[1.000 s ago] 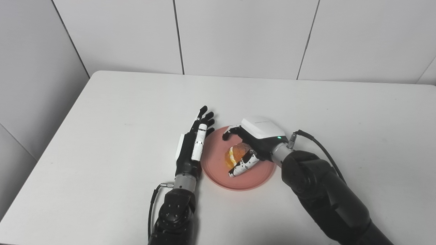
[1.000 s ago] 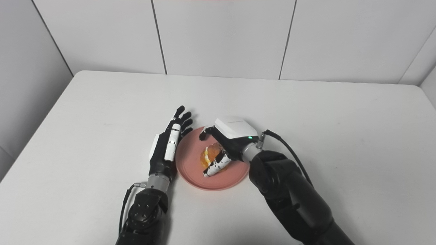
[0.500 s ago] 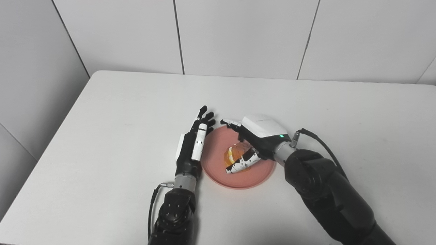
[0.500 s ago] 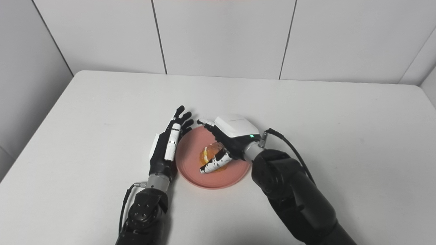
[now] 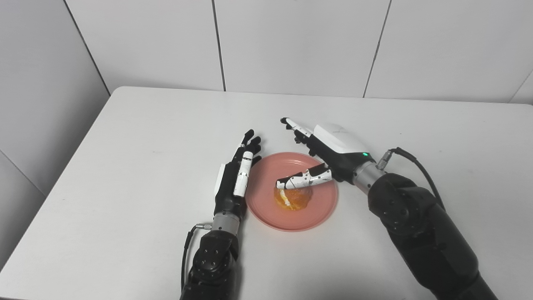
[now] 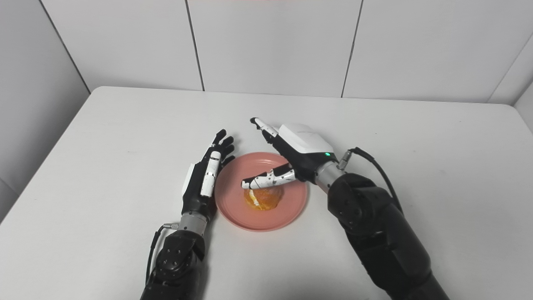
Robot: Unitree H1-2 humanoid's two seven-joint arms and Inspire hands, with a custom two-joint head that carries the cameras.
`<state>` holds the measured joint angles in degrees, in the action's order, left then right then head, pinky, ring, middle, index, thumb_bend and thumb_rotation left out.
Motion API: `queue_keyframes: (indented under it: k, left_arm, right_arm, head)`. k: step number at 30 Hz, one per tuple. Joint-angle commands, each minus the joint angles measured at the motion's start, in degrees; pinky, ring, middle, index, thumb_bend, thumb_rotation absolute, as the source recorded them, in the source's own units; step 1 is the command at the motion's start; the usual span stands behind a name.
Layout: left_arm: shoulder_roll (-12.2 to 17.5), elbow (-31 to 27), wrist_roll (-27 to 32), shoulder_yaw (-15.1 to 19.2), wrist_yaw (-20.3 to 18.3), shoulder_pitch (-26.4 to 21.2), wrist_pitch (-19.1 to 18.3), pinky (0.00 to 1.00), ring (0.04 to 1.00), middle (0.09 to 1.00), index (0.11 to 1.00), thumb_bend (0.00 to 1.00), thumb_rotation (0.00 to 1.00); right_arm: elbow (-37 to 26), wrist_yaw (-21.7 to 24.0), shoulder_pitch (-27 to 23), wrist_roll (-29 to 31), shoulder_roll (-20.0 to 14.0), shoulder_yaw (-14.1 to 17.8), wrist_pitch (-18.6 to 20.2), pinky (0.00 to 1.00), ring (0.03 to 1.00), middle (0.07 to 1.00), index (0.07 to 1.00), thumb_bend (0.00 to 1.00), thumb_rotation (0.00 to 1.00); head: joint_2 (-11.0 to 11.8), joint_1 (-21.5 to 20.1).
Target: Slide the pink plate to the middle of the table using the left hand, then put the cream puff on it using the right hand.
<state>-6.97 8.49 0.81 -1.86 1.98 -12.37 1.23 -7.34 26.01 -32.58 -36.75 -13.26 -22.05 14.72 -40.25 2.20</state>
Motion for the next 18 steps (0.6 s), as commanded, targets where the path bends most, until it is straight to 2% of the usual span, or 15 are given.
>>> queue_keyframes:
  k: [1,2,5,7,9,11,15,18]
  left_arm:
    - [0.2,2.2,0.6,-0.1,-0.7,1.8,-2.2,0.88,0.900,0.916,0.919,0.42,0.92]
    - [0.4,2.4,0.6,0.0,-0.8,1.8,-2.1,0.89,0.902,0.919,0.924,0.41,0.92]
    - [0.7,3.0,0.9,0.3,-1.1,1.7,-1.8,0.89,0.905,0.922,0.931,0.41,0.93]
    - [0.9,3.2,1.0,0.6,-1.2,1.7,-1.3,0.89,0.905,0.924,0.930,0.42,0.92]
    - [0.9,3.2,1.2,0.9,-1.2,1.8,-1.2,0.89,0.904,0.921,0.927,0.41,0.91]
    - [0.9,3.1,1.3,1.1,-1.2,1.9,-1.3,0.89,0.903,0.920,0.926,0.41,0.90]
    - [1.3,2.7,1.3,1.5,-1.5,2.3,-1.1,0.89,0.901,0.921,0.928,0.41,0.91]
    - [1.5,2.4,1.3,1.8,-1.6,2.8,-0.6,0.90,0.905,0.923,0.933,0.41,0.92]
  right_arm:
    - [-2.5,-3.6,-0.5,3.5,0.3,3.2,-3.9,0.65,0.868,0.962,1.000,0.93,0.67]
    - [-2.8,-4.3,0.1,5.5,0.4,4.6,-4.4,0.74,0.906,0.970,1.000,0.92,0.69]
    - [-3.8,-6.0,1.7,9.4,0.3,7.8,-5.9,0.82,0.947,0.986,1.000,0.91,0.71]
    - [-4.9,-7.7,3.3,10.7,0.0,9.5,-6.6,0.89,0.986,0.998,1.000,0.88,0.77]
    - [-5.6,-9.3,5.1,11.1,0.1,10.9,-6.6,0.88,0.991,1.000,1.000,0.87,0.87]
    - [-5.8,-10.6,6.5,11.2,0.2,11.6,-6.6,0.89,0.991,1.000,1.000,0.86,0.93]
    - [-6.2,-13.5,10.0,12.8,1.9,14.4,-4.9,0.92,0.995,1.000,1.000,0.87,0.98]
    - [-4.9,-16.0,13.5,16.3,4.0,17.0,-5.7,0.93,1.000,1.000,1.000,0.84,1.00]
  head:
    - [0.0,-0.1]
    - [0.1,-0.2]
    - [0.2,-0.7]
    - [0.3,-1.0]
    - [0.3,-1.2]
    - [0.3,-1.2]
    - [0.3,-1.2]
    - [0.4,-1.3]
